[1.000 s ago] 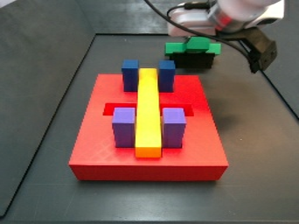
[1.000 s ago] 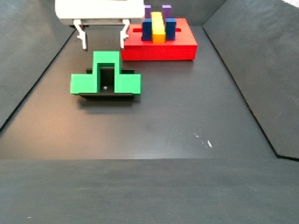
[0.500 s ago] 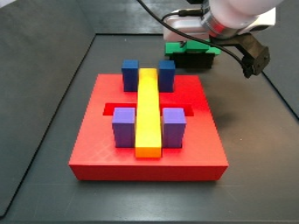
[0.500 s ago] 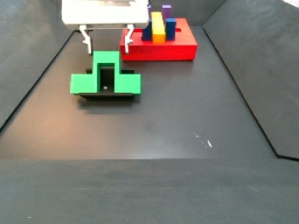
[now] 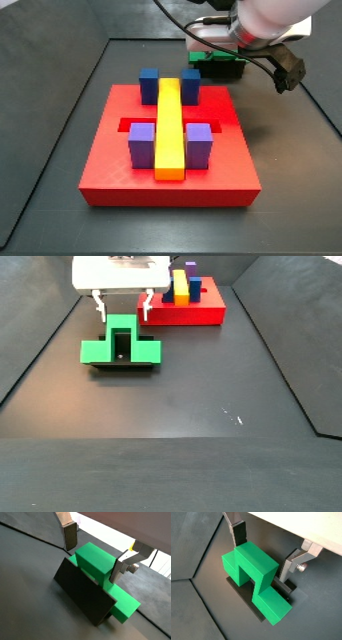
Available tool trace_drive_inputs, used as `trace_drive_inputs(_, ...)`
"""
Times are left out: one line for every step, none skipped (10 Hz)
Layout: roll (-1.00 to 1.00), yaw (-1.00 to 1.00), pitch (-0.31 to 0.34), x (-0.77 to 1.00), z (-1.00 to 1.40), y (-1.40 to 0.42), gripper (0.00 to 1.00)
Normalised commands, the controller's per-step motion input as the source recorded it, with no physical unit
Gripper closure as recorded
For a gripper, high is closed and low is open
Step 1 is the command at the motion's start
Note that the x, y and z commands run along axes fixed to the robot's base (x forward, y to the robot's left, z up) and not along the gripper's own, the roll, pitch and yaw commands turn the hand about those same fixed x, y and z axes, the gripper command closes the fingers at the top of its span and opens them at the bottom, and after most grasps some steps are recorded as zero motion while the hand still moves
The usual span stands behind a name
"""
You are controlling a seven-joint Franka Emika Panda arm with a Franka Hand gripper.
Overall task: Pick up the green object. Move up. Place the green object on the fixture. Regrasp the green object. Move to above the board. Insert the green object.
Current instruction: Regrasp the green object.
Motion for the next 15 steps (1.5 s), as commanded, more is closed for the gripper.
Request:
trace_drive_inputs(-0.02, 0.00, 0.026, 0.00, -0.07, 0.17, 0.00)
trace_drive_inputs(-0.04, 0.00, 0.009, 0.00, -0.03, 0.13, 0.00)
trace_drive_inputs(-0.03, 0.00, 0.000, 0.00, -0.03, 0.10, 0.00)
trace_drive_inputs(0.00, 0.00, 0.000, 0.00, -0.05, 0.06, 0.00)
trace_drive_inputs(0.00, 0.00, 0.000, 0.00, -0.05, 0.06, 0.00)
trace_drive_inputs(0.02, 0.00, 0.000, 0.00, 0.00, 0.00, 0.00)
trace_drive_inputs(0.03, 0.00, 0.000, 0.00, 0.00, 0.00, 0.00)
trace_drive_inputs(0.03, 0.00, 0.000, 0.00, -0.08, 0.00, 0.00)
trace_drive_inputs(0.04, 0.00, 0.000, 0.00, -0.14, 0.00, 0.00)
trace_drive_inputs(0.06, 0.00, 0.000, 0.00, -0.08, 0.00, 0.00)
trace_drive_inputs(0.00, 0.00, 0.000, 0.00, 0.00, 0.00, 0.00)
trace_drive_inputs(0.00, 0.00, 0.000, 0.00, 0.00, 0.00, 1.00)
trace_drive_inputs(0.00, 0.00, 0.000, 0.00, 0.00, 0.00, 1.00)
trace_drive_inputs(0.00, 0.00, 0.000, 0.00, 0.00, 0.00, 1.00)
trace_drive_inputs(0.00, 0.00, 0.000, 0.00, 0.00, 0.00, 1.00)
